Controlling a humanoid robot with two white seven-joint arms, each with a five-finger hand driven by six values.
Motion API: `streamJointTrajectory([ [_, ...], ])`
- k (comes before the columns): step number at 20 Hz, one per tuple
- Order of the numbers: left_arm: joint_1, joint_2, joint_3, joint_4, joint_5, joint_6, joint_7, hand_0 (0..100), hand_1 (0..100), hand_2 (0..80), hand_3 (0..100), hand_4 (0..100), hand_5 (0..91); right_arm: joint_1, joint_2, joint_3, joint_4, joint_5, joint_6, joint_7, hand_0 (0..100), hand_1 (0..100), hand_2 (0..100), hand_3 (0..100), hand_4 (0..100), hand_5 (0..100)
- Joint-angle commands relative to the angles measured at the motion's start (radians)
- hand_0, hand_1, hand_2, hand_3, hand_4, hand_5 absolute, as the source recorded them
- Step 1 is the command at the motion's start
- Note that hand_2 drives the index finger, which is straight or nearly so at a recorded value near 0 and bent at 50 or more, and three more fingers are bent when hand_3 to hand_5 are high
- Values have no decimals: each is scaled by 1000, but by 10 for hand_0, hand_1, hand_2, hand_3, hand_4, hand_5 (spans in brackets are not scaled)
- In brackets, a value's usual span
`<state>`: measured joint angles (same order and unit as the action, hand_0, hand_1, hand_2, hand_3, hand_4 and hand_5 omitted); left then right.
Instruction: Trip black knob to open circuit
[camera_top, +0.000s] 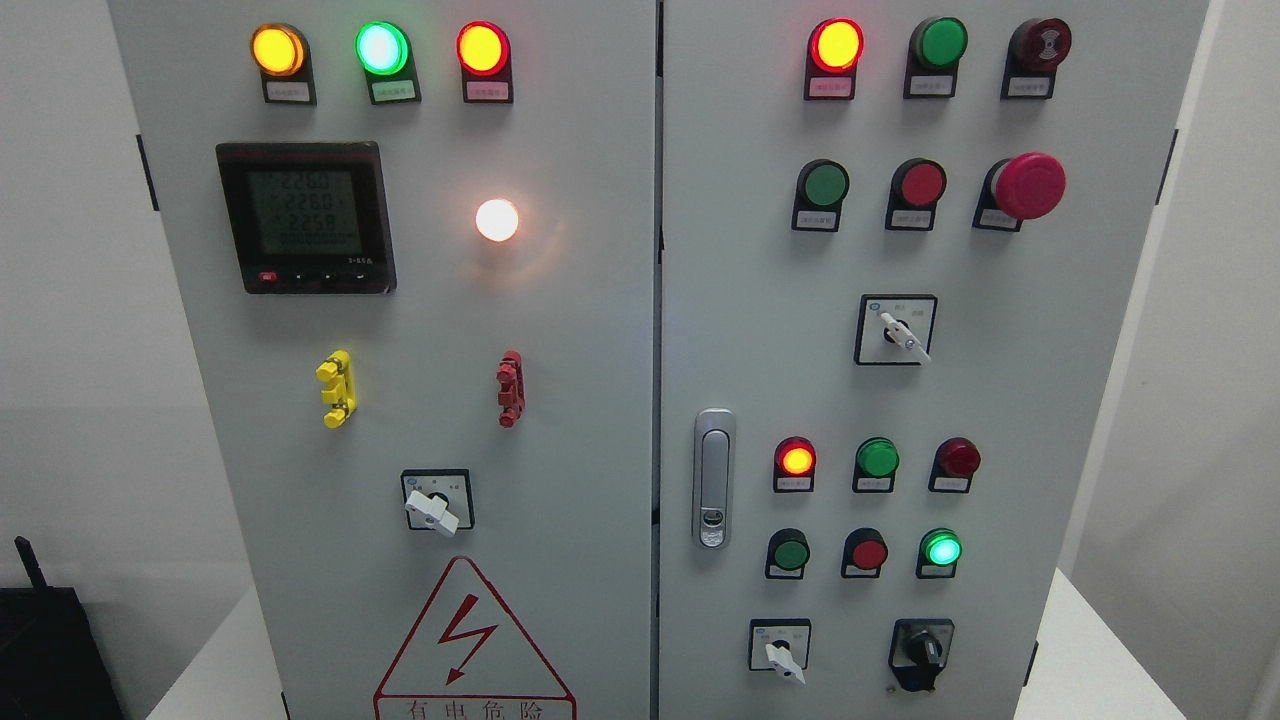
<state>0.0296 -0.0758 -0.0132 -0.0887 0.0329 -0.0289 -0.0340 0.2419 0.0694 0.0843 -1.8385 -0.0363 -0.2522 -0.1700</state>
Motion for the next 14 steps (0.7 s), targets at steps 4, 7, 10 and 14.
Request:
streamJointTrajectory([
  [4, 0, -1, 1, 1, 2, 1, 0, 120, 389, 0, 0, 0, 0, 57, -2, 11, -79, -16, -30, 72, 157, 95, 0, 171, 84, 0],
  [7, 0, -1, 1, 1, 2, 1, 0, 120, 389, 0, 0, 0, 0, 62, 0, 14, -85, -16, -30, 73, 96, 66, 0, 124, 32, 0],
  [10, 0, -1, 1, 1, 2, 0, 0, 120, 389, 0, 0, 0, 0, 62, 0, 17, -87, -16, -30, 73, 85, 59, 0, 93, 5, 0],
  [14, -2, -1, 1, 1, 2, 1, 0, 120, 389, 0, 0, 0, 0, 62, 0, 17, -87, -20, -30, 73, 81, 52, 0, 67, 0, 0],
])
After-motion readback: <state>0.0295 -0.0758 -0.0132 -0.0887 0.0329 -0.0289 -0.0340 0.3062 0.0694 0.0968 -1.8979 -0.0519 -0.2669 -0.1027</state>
